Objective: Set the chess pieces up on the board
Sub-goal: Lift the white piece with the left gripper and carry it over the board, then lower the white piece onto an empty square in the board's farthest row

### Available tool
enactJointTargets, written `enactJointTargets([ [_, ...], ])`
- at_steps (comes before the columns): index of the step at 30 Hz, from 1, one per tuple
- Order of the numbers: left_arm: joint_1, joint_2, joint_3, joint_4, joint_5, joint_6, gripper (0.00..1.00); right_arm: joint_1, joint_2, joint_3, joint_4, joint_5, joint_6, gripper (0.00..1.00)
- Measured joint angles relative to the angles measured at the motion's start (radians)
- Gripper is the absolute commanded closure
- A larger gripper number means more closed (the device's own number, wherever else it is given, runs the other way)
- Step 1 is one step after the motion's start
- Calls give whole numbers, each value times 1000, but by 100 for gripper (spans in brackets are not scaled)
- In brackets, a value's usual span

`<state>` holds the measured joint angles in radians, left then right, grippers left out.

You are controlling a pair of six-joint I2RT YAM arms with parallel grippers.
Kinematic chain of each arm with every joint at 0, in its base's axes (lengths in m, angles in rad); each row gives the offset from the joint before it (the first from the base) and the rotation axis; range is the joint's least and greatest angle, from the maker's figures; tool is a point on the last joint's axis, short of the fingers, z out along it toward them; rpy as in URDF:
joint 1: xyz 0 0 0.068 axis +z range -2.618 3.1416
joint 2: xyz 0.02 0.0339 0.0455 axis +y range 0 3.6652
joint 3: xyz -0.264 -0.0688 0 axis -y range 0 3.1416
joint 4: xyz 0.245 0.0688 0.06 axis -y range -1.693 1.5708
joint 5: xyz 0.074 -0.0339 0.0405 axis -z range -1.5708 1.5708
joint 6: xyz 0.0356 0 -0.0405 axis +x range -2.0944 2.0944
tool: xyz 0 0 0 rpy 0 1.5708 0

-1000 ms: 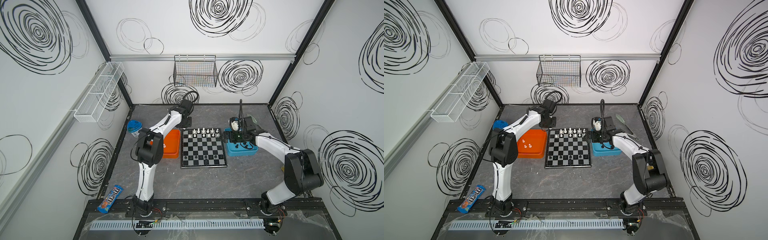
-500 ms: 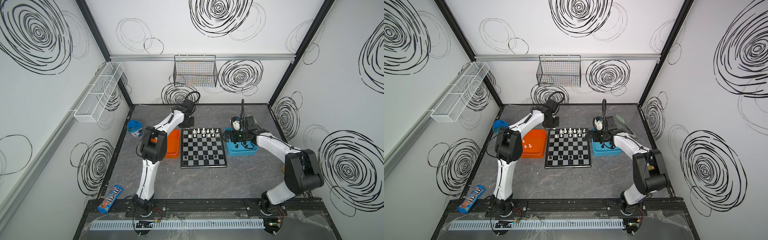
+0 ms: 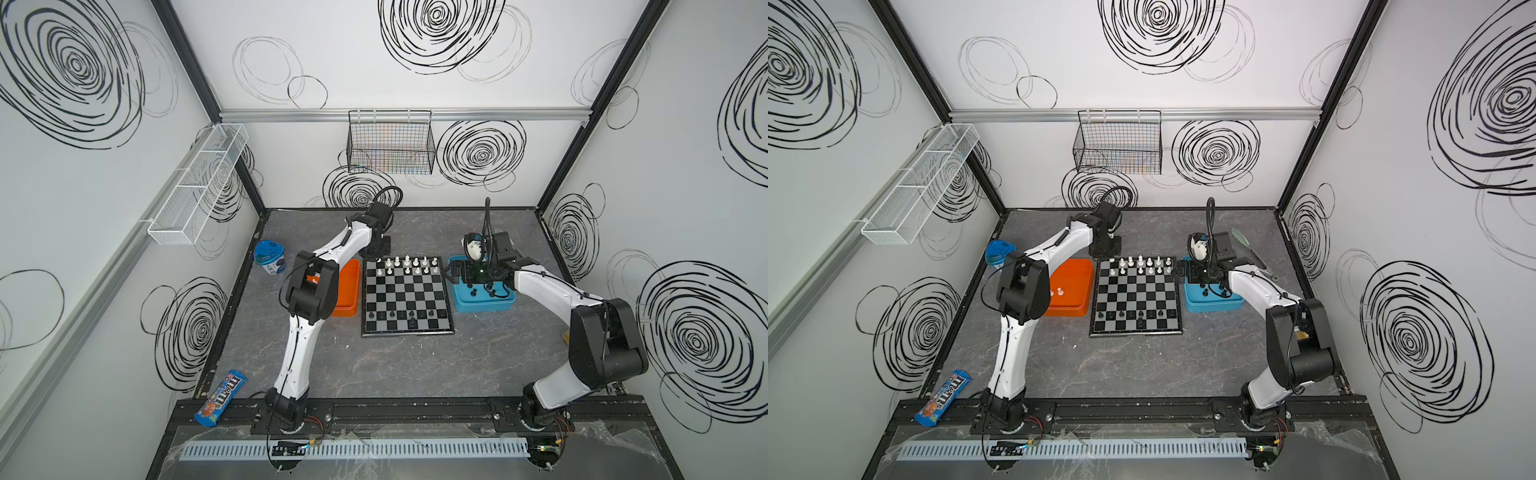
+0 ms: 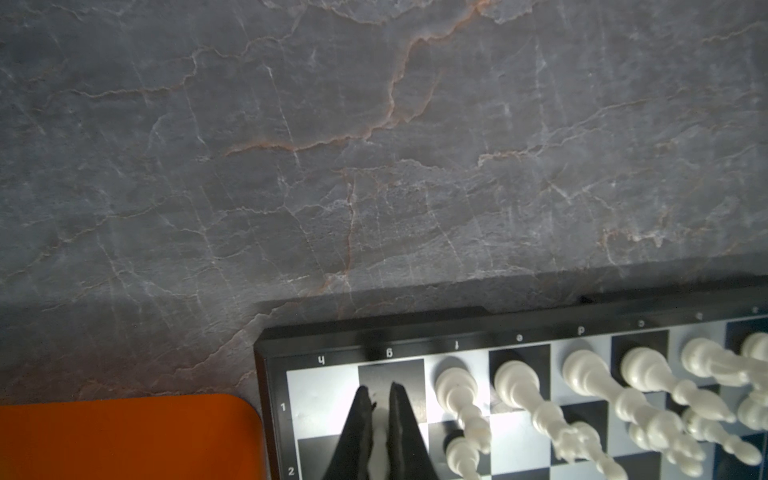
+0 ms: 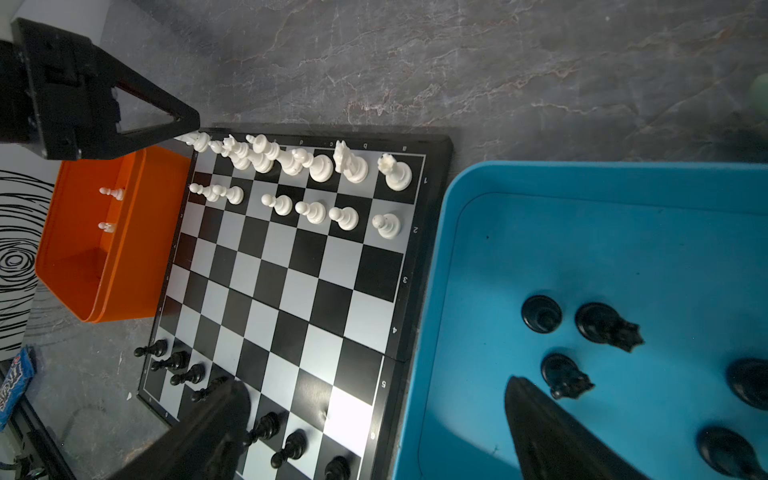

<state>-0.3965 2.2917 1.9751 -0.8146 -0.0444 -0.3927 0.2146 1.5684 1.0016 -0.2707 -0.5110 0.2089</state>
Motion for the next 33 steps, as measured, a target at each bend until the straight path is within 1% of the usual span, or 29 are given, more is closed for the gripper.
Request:
enactJointTargets([
  [12,-4,38,50,-15,2,0,100,-6,0,0,1,-6,0,0],
  [33,-24,39,50,-51,-28,2,100,-11,0,-4,8,-6,0,0],
])
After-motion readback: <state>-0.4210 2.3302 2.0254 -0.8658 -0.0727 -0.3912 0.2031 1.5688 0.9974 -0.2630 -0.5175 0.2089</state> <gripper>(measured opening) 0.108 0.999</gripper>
